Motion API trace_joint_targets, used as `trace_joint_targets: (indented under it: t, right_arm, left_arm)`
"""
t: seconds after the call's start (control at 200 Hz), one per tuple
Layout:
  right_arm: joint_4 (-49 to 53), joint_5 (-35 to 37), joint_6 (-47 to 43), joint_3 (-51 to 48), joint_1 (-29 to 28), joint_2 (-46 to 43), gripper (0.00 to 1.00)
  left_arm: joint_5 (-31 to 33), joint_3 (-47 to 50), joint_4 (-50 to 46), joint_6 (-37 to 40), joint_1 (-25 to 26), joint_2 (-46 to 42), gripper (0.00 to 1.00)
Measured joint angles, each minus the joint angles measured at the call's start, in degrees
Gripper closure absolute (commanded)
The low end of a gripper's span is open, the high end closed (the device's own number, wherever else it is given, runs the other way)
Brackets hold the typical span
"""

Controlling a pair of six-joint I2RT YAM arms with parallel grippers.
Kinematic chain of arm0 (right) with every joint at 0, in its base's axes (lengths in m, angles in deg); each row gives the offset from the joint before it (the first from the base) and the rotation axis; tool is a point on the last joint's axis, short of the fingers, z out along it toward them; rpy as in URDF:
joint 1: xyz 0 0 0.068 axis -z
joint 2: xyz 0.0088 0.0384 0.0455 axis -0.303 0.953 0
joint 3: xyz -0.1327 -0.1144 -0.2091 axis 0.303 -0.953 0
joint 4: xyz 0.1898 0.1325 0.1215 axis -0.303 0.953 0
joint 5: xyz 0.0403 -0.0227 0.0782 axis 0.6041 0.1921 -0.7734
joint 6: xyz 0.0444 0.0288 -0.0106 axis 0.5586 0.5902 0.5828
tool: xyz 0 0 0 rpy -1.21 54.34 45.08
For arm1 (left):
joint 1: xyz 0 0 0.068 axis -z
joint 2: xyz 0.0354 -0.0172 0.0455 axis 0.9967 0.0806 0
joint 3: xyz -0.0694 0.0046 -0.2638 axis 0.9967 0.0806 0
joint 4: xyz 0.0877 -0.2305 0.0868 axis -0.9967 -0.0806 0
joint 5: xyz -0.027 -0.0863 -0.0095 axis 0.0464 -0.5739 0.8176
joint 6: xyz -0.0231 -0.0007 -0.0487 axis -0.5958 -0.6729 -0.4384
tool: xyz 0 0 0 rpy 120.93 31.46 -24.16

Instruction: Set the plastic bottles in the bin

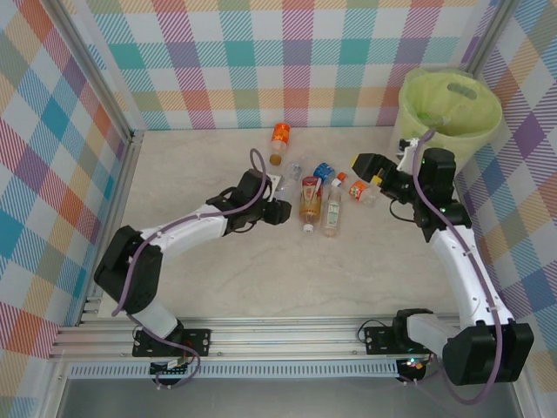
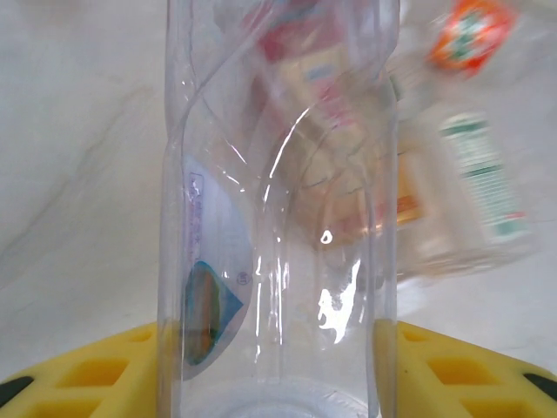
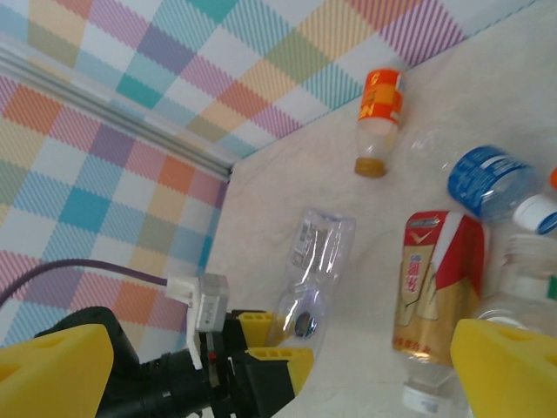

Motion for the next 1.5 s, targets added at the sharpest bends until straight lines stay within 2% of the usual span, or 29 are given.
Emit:
trace_joint_targets:
  t: [0.225, 0.42, 0.64, 0.83, 0.92, 1.12, 1.345, 1.38, 1.44, 1.5]
  right_arm:
    - [-2.4, -0.8, 2.1, 0.2, -6.4, 1.8, 0.00]
    - [-6.1, -2.2, 3.0, 0.7, -8.5, 6.4, 0.00]
    - [-7.8, -0.5, 3.5, 3.7, -9.4, 12.0, 0.00]
    - [-16.0, -4.2, 6.4, 4.3, -10.5, 17.1, 0.00]
    - [-16.2, -5.6, 6.0, 5.6, -11.1, 18.5, 0.07]
    - [-17.0, -7.5, 4.0, 6.2, -11.5, 18.2, 0.32]
    - [-17.4, -8.1, 2.3, 6.2, -11.3, 17.8, 0.50]
    - [-17.4, -8.1, 2.2, 6.2, -11.3, 17.7, 0.52]
    - [-17.3, -8.0, 2.0, 6.2, -11.3, 17.6, 0.56]
    - [-17.2, -8.0, 1.8, 6.2, -11.3, 17.5, 0.61]
  left_arm:
    - [-15.3, 2.1, 12.0, -5.9, 0.0, -3.6, 0.68]
    - [-23.9, 3.3, 21.9, -12.4, 0.0, -3.6, 0.68]
    - [-29.7, 3.3, 27.0, -16.0, 0.0, -3.6, 0.68]
    - [-31.5, 3.1, 27.7, -17.2, 0.1, -3.6, 0.67]
    - [-31.9, 3.0, 27.7, -17.7, 0.1, -3.5, 0.66]
    - [-32.5, 3.0, 27.7, -17.7, 0.1, -3.5, 0.65]
    - [-33.0, 3.0, 28.9, -17.8, 0.1, -3.5, 0.61]
    - [-33.0, 3.0, 29.0, -17.8, 0.1, -3.5, 0.58]
    - [-33.0, 3.0, 29.0, -17.8, 0.1, -3.5, 0.41]
    - [-32.7, 3.0, 28.9, -17.8, 0.3, -3.5, 0.31]
